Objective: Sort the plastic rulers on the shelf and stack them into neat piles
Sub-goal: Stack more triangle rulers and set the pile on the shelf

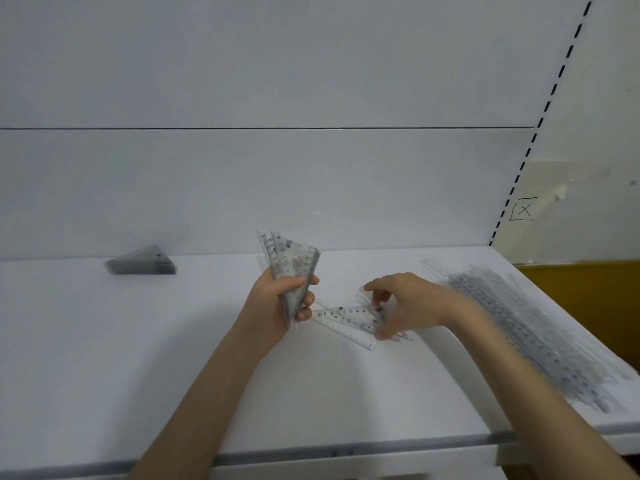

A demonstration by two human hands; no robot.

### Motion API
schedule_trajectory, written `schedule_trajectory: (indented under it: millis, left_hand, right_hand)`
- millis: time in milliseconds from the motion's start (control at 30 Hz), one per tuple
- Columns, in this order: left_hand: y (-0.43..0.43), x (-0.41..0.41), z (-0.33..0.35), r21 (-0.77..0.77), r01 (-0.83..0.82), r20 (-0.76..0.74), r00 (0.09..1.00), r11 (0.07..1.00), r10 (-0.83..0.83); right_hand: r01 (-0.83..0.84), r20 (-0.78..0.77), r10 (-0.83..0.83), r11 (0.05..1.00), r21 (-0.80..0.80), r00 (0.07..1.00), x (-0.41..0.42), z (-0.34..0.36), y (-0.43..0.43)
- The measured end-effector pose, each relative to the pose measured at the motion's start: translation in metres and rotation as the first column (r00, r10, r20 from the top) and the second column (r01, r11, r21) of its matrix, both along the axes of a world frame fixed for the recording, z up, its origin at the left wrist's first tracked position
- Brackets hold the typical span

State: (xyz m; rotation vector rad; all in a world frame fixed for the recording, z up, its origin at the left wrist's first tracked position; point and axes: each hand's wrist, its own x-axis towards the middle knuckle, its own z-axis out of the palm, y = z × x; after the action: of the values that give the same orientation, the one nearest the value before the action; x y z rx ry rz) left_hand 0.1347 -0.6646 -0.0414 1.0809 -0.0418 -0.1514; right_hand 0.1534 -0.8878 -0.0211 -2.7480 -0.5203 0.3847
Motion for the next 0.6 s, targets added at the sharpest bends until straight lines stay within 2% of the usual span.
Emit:
schedule_trajectory:
  millis: [133,200,333,533,600]
  left_hand:
    - [0.000,-0.001,-0.001,-0.002,0.015,0.003,1.000,1.000,-0.015]
    - [0.001,0.000,-0.001,-0.005,0.015,0.001,1.000,1.000,-0.015]
    - [0.003,0.003,-0.002,0.005,0.011,-0.006,1.000,1.000,-0.011]
    - [0.004,0.001,-0.002,-0.003,-0.002,0.005,1.000,1.000,0.002]
    - [0.004,0.000,-0.001,-0.002,-0.011,0.006,1.000,1.000,0.011]
  right_hand:
    - [0.009,0.046,-0.009,1.000,-0.001,0.999,-0.002,0.000,0.002]
    - [0.024,0.127,-0.024,1.000,0.003,0.992,-0.005,-0.002,0.004]
    - [0.049,0.332,-0.042,0.999,-0.012,0.942,-0.013,-0.012,0.013]
    - [0.074,0.459,-0.018,0.992,-0.103,0.888,-0.015,-0.013,0.018]
    - [0.122,0.535,-0.064,0.990,-0.075,0.843,-0.015,-0.013,0.019]
